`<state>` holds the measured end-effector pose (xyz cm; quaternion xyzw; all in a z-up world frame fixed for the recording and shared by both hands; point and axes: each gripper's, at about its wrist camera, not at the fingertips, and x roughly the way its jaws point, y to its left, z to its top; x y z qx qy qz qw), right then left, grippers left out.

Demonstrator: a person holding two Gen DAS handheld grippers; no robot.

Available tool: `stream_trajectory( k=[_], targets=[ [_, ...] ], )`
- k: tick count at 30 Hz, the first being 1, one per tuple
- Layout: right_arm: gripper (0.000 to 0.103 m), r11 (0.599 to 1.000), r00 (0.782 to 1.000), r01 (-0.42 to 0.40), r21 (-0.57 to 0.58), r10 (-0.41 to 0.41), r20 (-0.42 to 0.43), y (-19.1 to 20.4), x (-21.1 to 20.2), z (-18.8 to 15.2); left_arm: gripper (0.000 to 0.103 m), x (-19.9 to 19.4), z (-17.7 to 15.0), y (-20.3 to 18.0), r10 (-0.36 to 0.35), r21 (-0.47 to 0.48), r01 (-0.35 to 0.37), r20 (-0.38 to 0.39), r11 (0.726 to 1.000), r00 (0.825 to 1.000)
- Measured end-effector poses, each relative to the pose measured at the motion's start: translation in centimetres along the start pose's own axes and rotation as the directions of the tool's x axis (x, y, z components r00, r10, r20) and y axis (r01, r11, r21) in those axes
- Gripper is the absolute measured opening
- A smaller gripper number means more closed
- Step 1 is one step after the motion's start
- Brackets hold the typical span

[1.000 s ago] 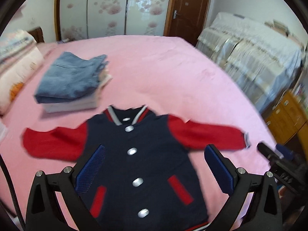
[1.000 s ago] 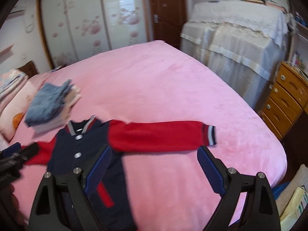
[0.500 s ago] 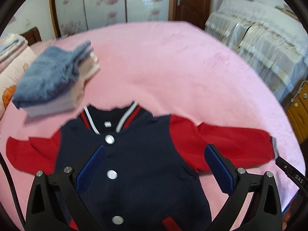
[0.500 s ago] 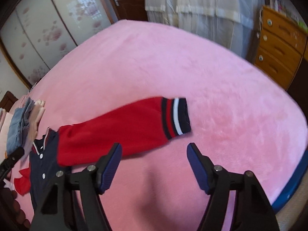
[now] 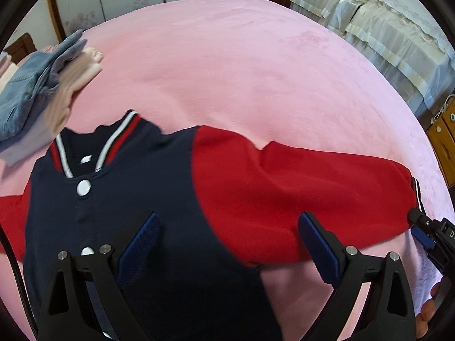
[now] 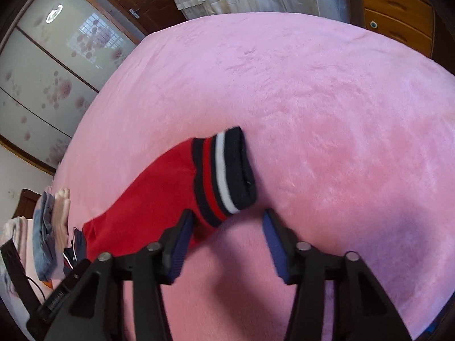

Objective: Fold large clothes
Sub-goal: 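Grasp the striped cuff of the red sleeve with the right gripper, then carry the sleeve cuff across the jacket body toward the left gripper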

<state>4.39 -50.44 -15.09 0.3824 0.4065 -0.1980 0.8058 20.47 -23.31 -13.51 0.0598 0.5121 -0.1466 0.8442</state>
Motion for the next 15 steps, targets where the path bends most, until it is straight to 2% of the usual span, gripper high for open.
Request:
stream_trajectory(
  k=[2, 6, 7, 9, 11, 15],
  targets=[
    [0.025, 1.000, 1.000, -0.015, -0.003, 0.015, -0.013, 0.3, 0.6, 0.4, 0.097, 0.6, 0.4, -0.7, -0.005, 0.006, 0.005, -0.013, 1.000, 1.000],
    [0.016, 0.999, 1.000, -0.010, -0.031, 0.011, 0.004, 1.3, 0.9, 0.7, 0.097, 1.0, 1.0, -2.1, -0.045, 0.022, 0.045, -0.032, 0.999, 0.999],
    [0.014, 0.999, 1.000, -0.005, -0.046, 0.006, 0.023, 1.6, 0.5, 0.6, 0.096, 0.9, 1.0, -2.4, -0.046, 0.032, 0.047, -0.031, 0.998, 0.998],
    [0.013, 0.995, 0.997, 0.010, -0.099, -0.002, 0.078, 3.0, -0.6, 0.2, 0.087, 0.2, 0.8, -2.7, -0.046, 0.057, 0.047, -0.017, 0.997, 0.999],
    [0.013, 0.984, 0.990, 0.008, -0.176, 0.017, 0.139, 5.0, -2.4, -0.2, 0.086, -1.2, 0.7, -2.0, -0.058, 0.059, 0.057, 0.007, 0.997, 0.998],
    [0.013, 0.938, 0.973, -0.033, -0.345, 0.109, 0.201, 9.8, -5.5, -2.0, 0.086, -4.4, 0.5, 1.7, -0.111, -0.014, 0.112, 0.045, 0.994, 0.993]
  ],
)
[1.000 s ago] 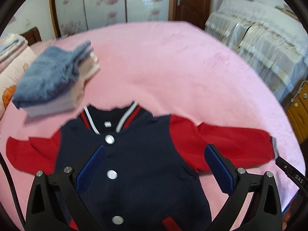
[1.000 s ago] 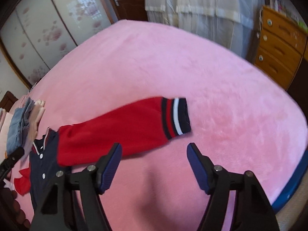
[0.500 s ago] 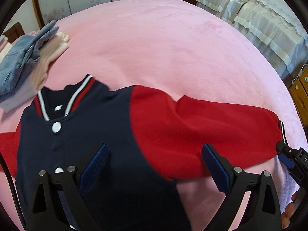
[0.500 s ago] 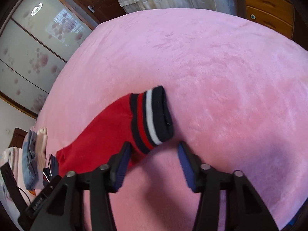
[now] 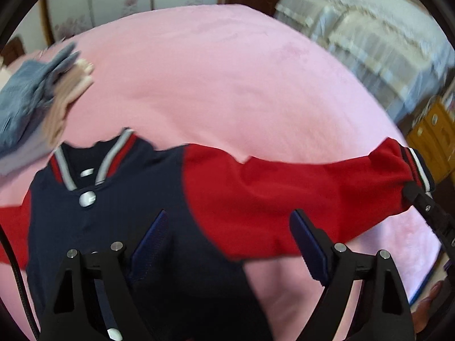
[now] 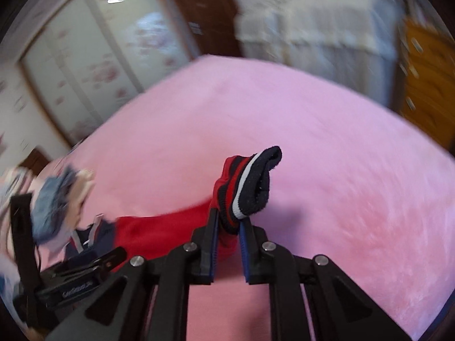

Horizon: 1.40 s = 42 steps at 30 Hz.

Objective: Fold large clothes
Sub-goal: 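Carry the sleeve cuff across the jacket body toward the left gripper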

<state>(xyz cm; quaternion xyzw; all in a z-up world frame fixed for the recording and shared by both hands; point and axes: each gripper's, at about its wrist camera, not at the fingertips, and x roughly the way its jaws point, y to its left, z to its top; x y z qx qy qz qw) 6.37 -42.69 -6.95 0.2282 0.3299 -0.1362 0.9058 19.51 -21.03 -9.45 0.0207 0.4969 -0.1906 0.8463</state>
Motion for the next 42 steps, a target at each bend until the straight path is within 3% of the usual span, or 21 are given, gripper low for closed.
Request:
stream_trajectory(
  k=[2, 7, 10, 13, 16, 19, 25, 28, 34, 38, 42],
  targets=[
    [0.013, 0.995, 0.998, -0.061, -0.082, 0.063, 0.017, 3.5, -0.7, 0.0, 0.086, -2.0, -0.3, 2.9, -0.018, -0.057, 0.020, 0.028, 0.998, 0.999],
    [0.013, 0.941, 0.981, -0.191, -0.280, 0.188, -0.038, 12.2, 0.0, -2.5, 0.086, -4.7, -2.2, 9.9, -0.022, -0.156, 0.030, 0.050, 0.987, 0.999],
    [0.015, 0.899, 0.973, -0.224, -0.376, 0.187, -0.134, 16.7, 2.8, -5.8, 0.085, -3.8, -3.8, 13.5, -0.056, -0.210, 0.057, 0.013, 0.976, 0.998],
    [0.025, 0.868, 0.955, -0.232, -0.439, 0.117, -0.272, 18.5, 5.9, -9.2, 0.069, -2.5, -5.1, 15.4, -0.150, -0.272, 0.136, -0.031, 0.953, 0.988],
    [0.032, 0.861, 0.946, -0.243, -0.446, 0.108, -0.307, 18.0, 5.7, -10.8, 0.066, -1.3, -5.9, 16.2, -0.231, -0.298, 0.212, -0.032, 0.931, 0.972],
    [0.041, 0.881, 0.946, -0.246, -0.405, 0.127, -0.299, 16.0, 3.8, -11.1, 0.062, -0.3, -6.0, 16.0, -0.298, -0.301, 0.279, -0.020, 0.912, 0.954],
    [0.041, 0.931, 0.927, -0.265, -0.250, 0.175, -0.333, 11.0, 1.6, -10.9, 0.049, 1.5, -6.0, 14.9, -0.451, -0.363, 0.424, 0.010, 0.830, 0.892],
    [0.041, 0.946, 0.918, -0.265, -0.186, 0.188, -0.350, 9.5, 1.6, -11.0, 0.043, 3.3, -6.1, 14.9, -0.492, -0.411, 0.448, -0.001, 0.794, 0.871],
    [0.041, 0.953, 0.910, -0.277, -0.119, 0.221, -0.351, 8.1, 1.4, -11.2, 0.041, 6.1, -6.4, 14.6, -0.476, -0.449, 0.424, -0.004, 0.787, 0.879],
    [0.041, 0.950, 0.904, -0.289, -0.118, 0.231, -0.359, 8.5, 1.8, -11.4, 0.043, 6.4, -6.1, 13.8, -0.444, -0.421, 0.398, -0.013, 0.815, 0.896],
    [0.041, 0.951, 0.899, -0.291, -0.103, 0.235, -0.370, 8.6, 2.1, -11.6, 0.053, 6.2, -5.4, 12.1, -0.415, -0.383, 0.378, -0.017, 0.843, 0.910]
  ],
)
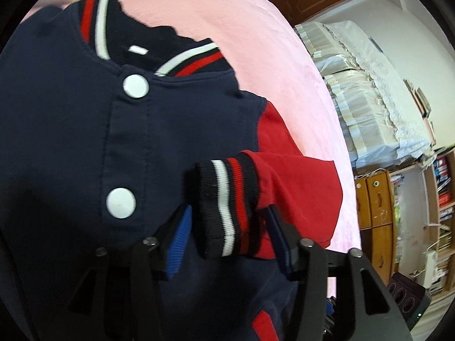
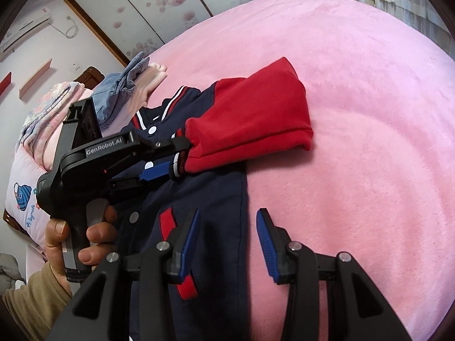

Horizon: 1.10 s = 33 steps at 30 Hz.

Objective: Fold large clothes

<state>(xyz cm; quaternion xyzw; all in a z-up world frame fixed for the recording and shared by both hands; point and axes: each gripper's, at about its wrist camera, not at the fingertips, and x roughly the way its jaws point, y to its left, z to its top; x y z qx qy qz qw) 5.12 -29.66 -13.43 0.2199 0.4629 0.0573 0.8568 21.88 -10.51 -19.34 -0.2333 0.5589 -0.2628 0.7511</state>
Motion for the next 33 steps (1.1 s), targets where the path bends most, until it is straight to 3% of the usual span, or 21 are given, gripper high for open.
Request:
stream_trajectory(
  k=[2, 3, 4, 5, 6, 10, 14, 19, 22, 29, 30, 31, 32, 33],
  targets=[
    [0.041, 1.000, 1.000, -0.001, 0.007, 0.001, -0.004, 0.1, 0.2, 0.0, 0.050, 0.5, 0.1, -1.4, 0.056, 0.048, -0.056, -0.004, 0.997, 0.998],
    [0.041, 1.000, 1.000, -0.001, 0.009, 0.001, -0.007, 0.1, 0.3, -0.1, 0.037, 0.8, 0.1, -2.2, 0.079, 0.076, -0.078, -0.011, 0.994, 0.997],
    [0.041, 1.000, 1.000, 0.001, 0.009, -0.001, -0.009, 0.1, 0.3, -0.2, 0.034, 1.0, 0.3, -2.5, 0.091, 0.085, -0.089, -0.019, 0.992, 0.996],
    [0.041, 1.000, 1.000, 0.004, 0.007, -0.004, -0.010, 0.1, 0.4, -0.3, 0.016, 1.1, 0.3, -3.0, 0.094, 0.085, -0.091, -0.021, 0.992, 0.995],
    [0.041, 1.000, 1.000, 0.007, 0.005, -0.007, -0.012, 0.1, 0.4, -0.3, 0.008, 1.0, 0.5, -3.4, 0.088, 0.082, -0.085, -0.029, 0.993, 0.996],
    [0.041, 1.000, 1.000, 0.013, 0.010, -0.013, -0.014, 0.1, 0.7, 0.0, 0.007, -0.8, 1.9, -6.0, 0.044, 0.068, -0.044, -0.008, 0.997, 0.999],
    [0.041, 0.999, 1.000, 0.031, 0.025, -0.031, -0.001, -0.1, 1.0, 1.0, 0.007, -4.7, 4.6, -10.9, -0.009, 0.138, -0.002, 0.076, 0.990, 0.997],
    [0.044, 0.997, 0.997, 0.070, 0.040, -0.072, 0.038, 0.2, 2.3, 4.1, 0.007, -10.2, 8.1, -17.2, -0.059, 0.243, 0.011, 0.193, 0.970, 0.979],
    [0.044, 0.996, 0.995, 0.082, 0.041, -0.084, 0.060, 0.9, 3.1, 5.9, 0.007, -12.7, 9.1, -18.7, -0.064, 0.266, 0.002, 0.221, 0.964, 0.973],
    [0.043, 0.982, 0.983, 0.175, -0.073, -0.169, 0.075, 4.2, 5.5, 7.5, 0.007, -16.6, 10.5, -16.7, -0.043, 0.252, -0.024, 0.258, 0.968, 0.965],
    [0.040, 0.975, 0.978, 0.199, -0.097, -0.191, 0.081, 4.7, 5.8, 7.5, 0.007, -16.7, 10.6, -16.2, -0.039, 0.242, -0.025, 0.258, 0.970, 0.965],
    [0.024, 0.968, 0.972, 0.227, -0.110, -0.218, 0.091, 5.0, 6.2, 7.4, 0.007, -16.9, 10.5, -15.3, -0.031, 0.232, -0.031, 0.260, 0.972, 0.965],
    [0.017, 0.963, 0.967, 0.245, -0.110, -0.235, 0.095, 5.1, 6.3, 7.3, 0.007, -17.0, 10.3, -14.3, -0.020, 0.220, -0.039, 0.262, 0.975, 0.965],
    [0.017, 0.960, 0.963, 0.262, -0.101, -0.253, 0.094, 4.9, 6.4, 7.2, 0.007, -16.9, 10.2, -13.3, -0.010, 0.209, -0.047, 0.262, 0.977, 0.965]
  ],
)
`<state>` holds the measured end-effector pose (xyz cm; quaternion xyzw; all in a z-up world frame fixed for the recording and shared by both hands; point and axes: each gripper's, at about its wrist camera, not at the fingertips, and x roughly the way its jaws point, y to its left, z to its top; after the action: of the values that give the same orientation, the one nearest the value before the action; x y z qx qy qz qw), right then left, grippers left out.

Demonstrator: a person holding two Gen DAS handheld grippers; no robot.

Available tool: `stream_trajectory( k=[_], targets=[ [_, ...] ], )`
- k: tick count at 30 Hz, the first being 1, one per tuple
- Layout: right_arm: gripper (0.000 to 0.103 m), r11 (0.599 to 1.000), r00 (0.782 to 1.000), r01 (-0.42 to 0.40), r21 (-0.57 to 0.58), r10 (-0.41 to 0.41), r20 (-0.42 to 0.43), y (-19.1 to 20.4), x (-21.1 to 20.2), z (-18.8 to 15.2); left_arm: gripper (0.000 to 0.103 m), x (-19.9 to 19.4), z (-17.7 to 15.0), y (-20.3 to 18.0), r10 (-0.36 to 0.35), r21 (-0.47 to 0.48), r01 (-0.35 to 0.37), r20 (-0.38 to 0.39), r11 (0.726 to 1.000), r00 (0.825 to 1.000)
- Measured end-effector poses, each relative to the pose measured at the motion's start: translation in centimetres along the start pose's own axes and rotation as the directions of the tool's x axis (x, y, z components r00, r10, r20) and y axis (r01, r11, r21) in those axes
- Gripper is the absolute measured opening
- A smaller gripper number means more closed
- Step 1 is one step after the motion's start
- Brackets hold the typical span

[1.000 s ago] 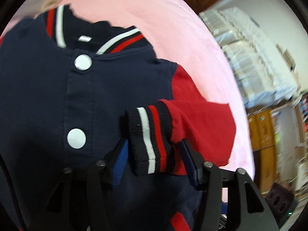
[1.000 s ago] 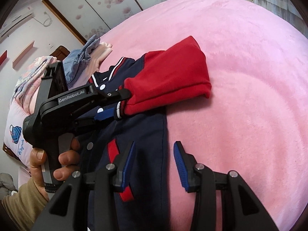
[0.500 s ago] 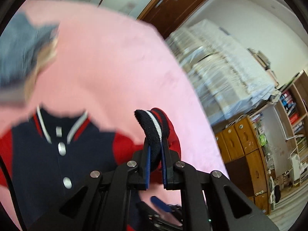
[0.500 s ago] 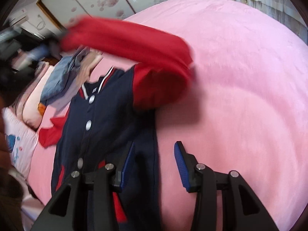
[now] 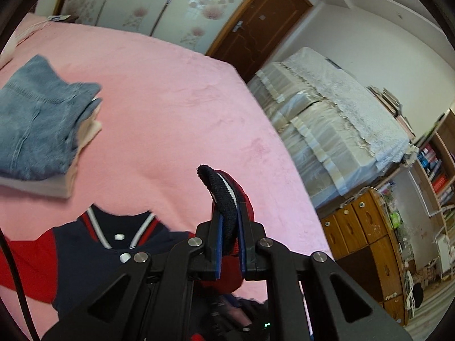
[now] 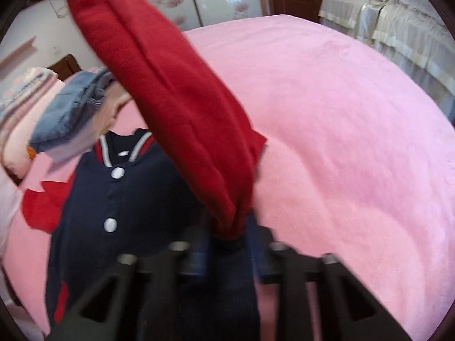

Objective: Fold large clothes

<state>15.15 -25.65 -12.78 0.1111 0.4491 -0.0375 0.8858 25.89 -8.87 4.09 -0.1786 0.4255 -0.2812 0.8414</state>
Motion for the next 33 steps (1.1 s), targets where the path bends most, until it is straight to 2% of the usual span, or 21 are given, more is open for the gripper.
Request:
stream_trajectory(
  k=[2, 6, 10, 14, 15, 16, 17, 20, 23, 27, 30, 33],
  targets=[
    [0.013, 0.999, 1.000, -0.009, 0.036, 0.009, -0.007, -0.8, 0.1, -0.4, 0.007, 0.2, -0.8, 1.7, 0.023, -0.006, -0.023, -0.001, 1.000, 1.000],
    [0.013, 0.998, 0.999, -0.028, 0.057, 0.030, -0.037, -1.7, 0.6, -1.6, 0.007, 1.2, -3.8, 7.2, 0.114, -0.044, -0.116, -0.042, 0.992, 0.993],
    [0.014, 1.000, 0.998, -0.011, 0.023, 0.013, -0.063, -1.3, 0.6, -2.7, 0.007, 3.5, -7.2, 13.9, 0.204, -0.121, -0.221, -0.137, 0.968, 0.969],
    [0.018, 1.000, 0.997, -0.003, -0.004, 0.003, -0.082, -1.1, 0.1, -2.9, 0.008, 6.1, -10.4, 19.0, 0.228, -0.173, -0.274, -0.244, 0.946, 0.943],
    [0.020, 1.000, 0.996, -0.019, -0.005, 0.019, -0.092, -1.1, -0.4, -2.7, 0.009, 6.4, -11.0, 19.8, 0.213, -0.186, -0.264, -0.255, 0.946, 0.943],
    [0.027, 0.999, 0.995, -0.042, -0.002, 0.042, -0.095, -0.9, -0.8, -2.5, 0.010, 6.4, -11.3, 20.1, 0.194, -0.195, -0.246, -0.251, 0.950, 0.948],
    [0.039, 0.997, 0.992, -0.080, 0.004, 0.080, -0.095, -1.1, -1.4, -2.1, 0.015, 6.2, -11.4, 20.2, 0.180, -0.199, -0.231, -0.245, 0.952, 0.953],
    [0.056, 0.982, 0.981, -0.184, 0.045, 0.187, -0.053, -1.8, -4.1, -0.7, 0.028, 5.9, -11.3, 19.9, 0.142, -0.186, -0.189, -0.239, 0.964, 0.960],
    [0.056, 0.974, 0.976, -0.216, 0.068, 0.218, -0.022, -2.4, -4.9, 1.5, 0.031, 6.1, -11.3, 19.4, 0.150, -0.149, -0.189, -0.237, 0.971, 0.960],
    [0.056, 0.974, 0.980, -0.195, 0.117, 0.198, -0.020, -3.9, -2.5, 4.8, 0.031, 6.6, -10.8, 19.4, 0.140, -0.174, -0.184, -0.240, 0.967, 0.961],
    [0.054, 0.956, 0.968, -0.211, 0.202, 0.233, -0.089, -5.5, 1.4, 6.0, 0.031, 6.9, -10.9, 19.7, 0.130, -0.189, -0.177, -0.237, 0.966, 0.963],
    [0.042, 0.934, 0.951, -0.230, 0.273, 0.275, -0.140, -6.5, 4.6, 7.0, 0.031, 7.0, -10.8, 19.8, 0.127, -0.189, -0.173, -0.236, 0.967, 0.963]
  ],
)
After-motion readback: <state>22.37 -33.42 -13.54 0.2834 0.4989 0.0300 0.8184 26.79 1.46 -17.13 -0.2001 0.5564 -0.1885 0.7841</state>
